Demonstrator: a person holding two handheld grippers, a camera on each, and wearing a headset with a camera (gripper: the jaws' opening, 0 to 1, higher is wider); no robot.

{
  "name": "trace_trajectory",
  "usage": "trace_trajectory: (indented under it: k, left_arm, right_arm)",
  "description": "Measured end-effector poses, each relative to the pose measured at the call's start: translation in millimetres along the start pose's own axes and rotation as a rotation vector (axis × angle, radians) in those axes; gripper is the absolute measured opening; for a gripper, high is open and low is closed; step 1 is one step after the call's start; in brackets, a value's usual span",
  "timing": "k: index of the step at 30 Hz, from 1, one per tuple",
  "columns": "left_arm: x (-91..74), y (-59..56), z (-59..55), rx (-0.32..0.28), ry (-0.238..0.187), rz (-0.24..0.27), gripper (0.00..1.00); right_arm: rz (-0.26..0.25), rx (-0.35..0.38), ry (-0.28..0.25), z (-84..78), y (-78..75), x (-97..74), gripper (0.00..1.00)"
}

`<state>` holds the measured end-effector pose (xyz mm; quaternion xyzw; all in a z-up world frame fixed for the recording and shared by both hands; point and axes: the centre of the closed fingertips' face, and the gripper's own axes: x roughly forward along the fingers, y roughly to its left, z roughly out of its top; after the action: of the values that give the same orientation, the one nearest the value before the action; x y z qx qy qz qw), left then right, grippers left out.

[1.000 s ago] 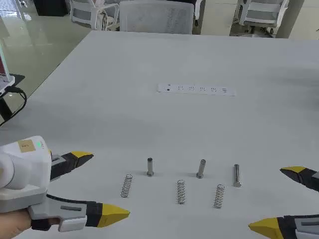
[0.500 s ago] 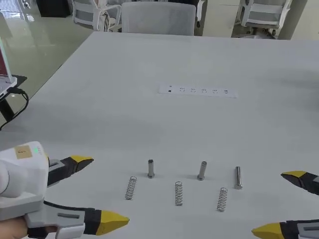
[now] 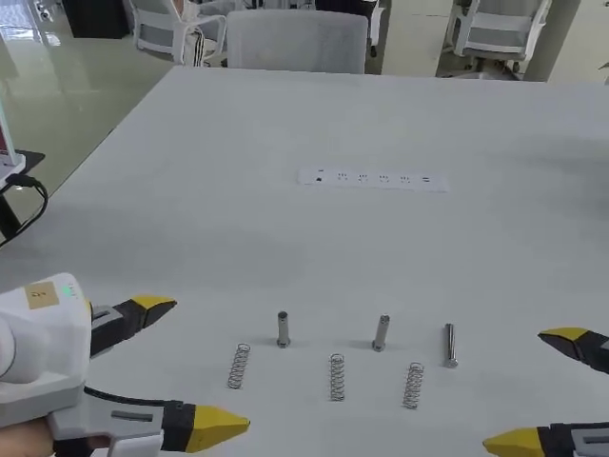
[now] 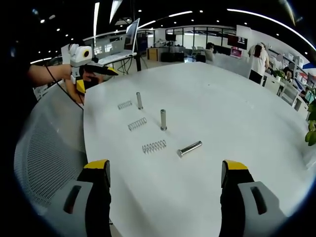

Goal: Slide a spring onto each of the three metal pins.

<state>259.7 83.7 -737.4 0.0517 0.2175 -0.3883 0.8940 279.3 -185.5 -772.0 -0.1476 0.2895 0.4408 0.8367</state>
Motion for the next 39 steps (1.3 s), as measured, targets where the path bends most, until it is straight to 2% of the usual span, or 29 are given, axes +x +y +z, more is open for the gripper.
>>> trace_trajectory:
  k: [3,7,15,23,39]
  left_arm:
    - [0.2,0.4,0.1,-0.006,-0.003,0.001,0.98]
    - [0.3,0.9,-2.3,-0.003,0.006,0.004,0.98]
    - [-0.7,0.6,-0.5,0.001,-0.003,0.010,0.98]
    - [-1.3,-0.5,1.4,0.000,-0.011,0.009,0.98]
    - [2.2,-2.9,-1.9,-0.003,0.004,-0.002,0.97]
  right_arm:
    - [0.006,0.009,-0.017,4.2,1.1,0.4,0.99]
    - [0.004,0.012,-0.018,4.9,-0.1,2.0,0.99]
    - [0.005,0.029,-0.031,8.0,-1.3,1.2,0.99]
    - [0.009,0.026,-0.024,7.4,-0.3,1.4,0.99]
    - [0.024,0.038,-0.005,1.6,2.4,1.3,0.98]
